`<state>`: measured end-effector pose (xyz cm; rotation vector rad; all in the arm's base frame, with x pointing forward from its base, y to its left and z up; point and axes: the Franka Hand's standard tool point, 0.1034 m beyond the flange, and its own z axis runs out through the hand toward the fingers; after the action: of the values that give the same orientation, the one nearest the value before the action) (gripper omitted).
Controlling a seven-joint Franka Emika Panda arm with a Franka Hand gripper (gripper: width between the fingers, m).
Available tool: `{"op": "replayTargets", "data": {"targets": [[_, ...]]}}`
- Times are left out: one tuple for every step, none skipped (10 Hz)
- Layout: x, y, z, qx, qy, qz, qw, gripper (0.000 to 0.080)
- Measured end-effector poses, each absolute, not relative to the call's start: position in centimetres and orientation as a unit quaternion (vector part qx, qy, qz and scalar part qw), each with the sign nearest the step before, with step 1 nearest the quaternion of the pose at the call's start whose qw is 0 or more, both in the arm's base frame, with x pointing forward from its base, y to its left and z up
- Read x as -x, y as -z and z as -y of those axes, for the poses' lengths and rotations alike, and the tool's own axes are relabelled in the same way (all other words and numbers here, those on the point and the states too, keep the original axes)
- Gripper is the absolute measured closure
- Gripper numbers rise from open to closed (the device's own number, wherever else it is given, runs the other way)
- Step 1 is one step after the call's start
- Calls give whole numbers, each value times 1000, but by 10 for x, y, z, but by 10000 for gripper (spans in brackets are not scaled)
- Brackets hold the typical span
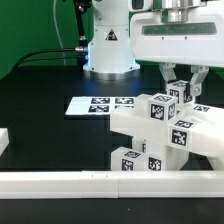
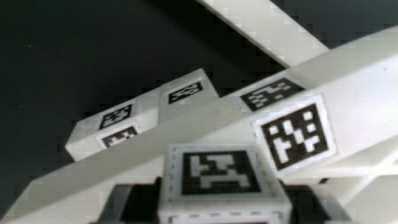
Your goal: Assemble chair
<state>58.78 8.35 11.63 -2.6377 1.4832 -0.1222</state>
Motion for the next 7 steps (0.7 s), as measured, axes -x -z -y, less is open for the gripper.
{"op": "replayTargets", "data": {"targets": [[-589, -117, -85, 847, 39, -526, 65, 518], [-589, -117, -85, 848, 39, -525, 66, 518], [-588, -116, -85, 850, 39, -521, 66, 461], [-588, -116, -85, 861, 40, -503, 65, 297], [-589, -116, -85, 870, 41, -488, 63, 297], [-590, -117, -81, 918, 45, -391, 54, 184], [-592, -118, -82, 953, 42, -299, 36, 184]]}}
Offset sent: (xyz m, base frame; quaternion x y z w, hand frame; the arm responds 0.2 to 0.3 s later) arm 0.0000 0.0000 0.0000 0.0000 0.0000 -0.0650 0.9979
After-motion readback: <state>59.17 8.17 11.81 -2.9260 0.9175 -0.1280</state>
